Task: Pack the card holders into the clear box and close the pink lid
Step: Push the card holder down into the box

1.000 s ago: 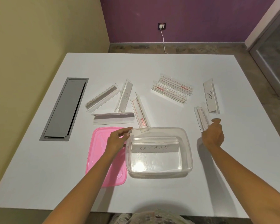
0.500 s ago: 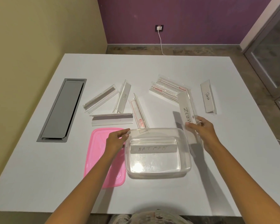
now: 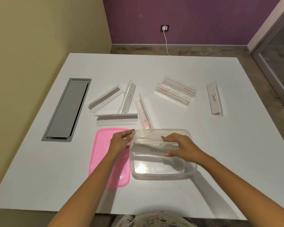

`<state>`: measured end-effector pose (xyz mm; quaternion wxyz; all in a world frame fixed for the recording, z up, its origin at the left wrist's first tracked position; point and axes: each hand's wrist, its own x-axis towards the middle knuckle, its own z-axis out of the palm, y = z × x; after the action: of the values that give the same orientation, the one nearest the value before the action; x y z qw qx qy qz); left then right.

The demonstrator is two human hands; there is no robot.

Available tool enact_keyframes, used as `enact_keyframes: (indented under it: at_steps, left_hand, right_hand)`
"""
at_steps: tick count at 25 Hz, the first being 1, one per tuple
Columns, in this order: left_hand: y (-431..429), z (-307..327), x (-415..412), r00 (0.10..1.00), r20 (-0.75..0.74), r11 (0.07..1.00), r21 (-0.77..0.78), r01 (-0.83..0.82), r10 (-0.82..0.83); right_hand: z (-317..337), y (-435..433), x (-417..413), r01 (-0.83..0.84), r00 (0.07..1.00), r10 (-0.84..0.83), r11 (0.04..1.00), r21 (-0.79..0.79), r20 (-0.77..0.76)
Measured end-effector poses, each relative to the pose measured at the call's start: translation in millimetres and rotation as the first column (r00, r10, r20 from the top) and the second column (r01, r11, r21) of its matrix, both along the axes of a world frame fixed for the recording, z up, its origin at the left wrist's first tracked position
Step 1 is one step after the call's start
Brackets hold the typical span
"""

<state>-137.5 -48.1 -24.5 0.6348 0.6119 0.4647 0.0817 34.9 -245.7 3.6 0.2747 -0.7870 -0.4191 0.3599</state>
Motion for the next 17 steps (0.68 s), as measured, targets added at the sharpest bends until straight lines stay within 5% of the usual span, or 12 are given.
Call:
enact_keyframes:
  at_steps: [6,15,17]
  left_hand:
    - [-2,2,-1,1.0,0.007,1.0,0.012,0.001,-0.001]
    - [-5,6,0,1.0,-0.007,0.997,0.07,0.015,-0.014]
    - [-5,6,0,1.0,-0.012,0.997,0.071,0.011,-0.01]
  right_hand:
    - [-44,10,-9,-0.065,0.976,0.087,0.991,-0.115,0.2]
    - [-55,11,-22,-0.091,0.921,0.101,0.995,-0.043,0.377]
    - [-40,18,-27,-0.129,0.882,0.073,0.988,0.089,0.466]
